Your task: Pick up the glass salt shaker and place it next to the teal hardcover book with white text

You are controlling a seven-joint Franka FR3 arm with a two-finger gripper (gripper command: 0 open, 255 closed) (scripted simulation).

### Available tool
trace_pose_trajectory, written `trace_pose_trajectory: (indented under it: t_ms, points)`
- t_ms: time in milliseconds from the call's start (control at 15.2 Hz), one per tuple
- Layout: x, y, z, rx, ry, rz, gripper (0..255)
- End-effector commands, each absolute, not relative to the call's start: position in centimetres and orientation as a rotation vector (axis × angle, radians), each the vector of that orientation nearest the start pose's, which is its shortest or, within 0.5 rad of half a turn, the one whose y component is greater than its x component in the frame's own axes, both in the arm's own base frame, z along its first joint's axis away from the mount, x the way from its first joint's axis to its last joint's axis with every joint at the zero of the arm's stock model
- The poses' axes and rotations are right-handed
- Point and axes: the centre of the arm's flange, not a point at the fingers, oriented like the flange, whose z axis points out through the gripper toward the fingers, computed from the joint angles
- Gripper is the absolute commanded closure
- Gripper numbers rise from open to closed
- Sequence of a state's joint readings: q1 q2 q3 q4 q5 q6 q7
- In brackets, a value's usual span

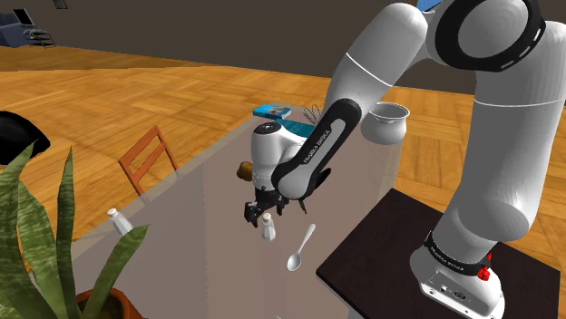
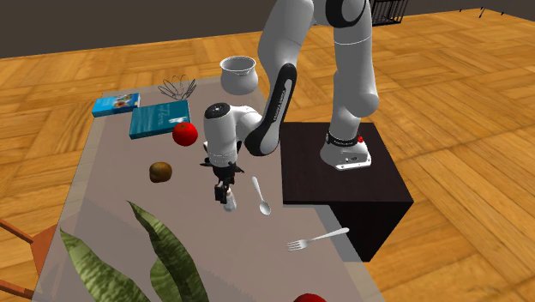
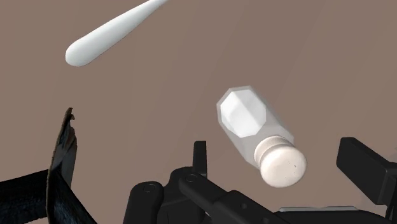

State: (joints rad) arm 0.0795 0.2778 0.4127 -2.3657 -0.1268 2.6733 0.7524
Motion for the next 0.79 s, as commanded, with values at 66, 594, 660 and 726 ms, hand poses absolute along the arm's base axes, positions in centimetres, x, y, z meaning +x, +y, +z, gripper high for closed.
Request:
trace_pose_trajectory:
  t_ms: [66, 594, 660, 726]
  points:
    - [45.04, 25.12, 22.44, -3.057, 0.254, -0.029, 255]
    - [45.05, 25.11, 22.44, -3.057, 0.254, -0.029, 255]
    - [45.04, 25.12, 22.44, -3.057, 0.254, -0.029, 255]
    - [45.03, 25.12, 22.97, -3.057, 0.254, -0.029, 255]
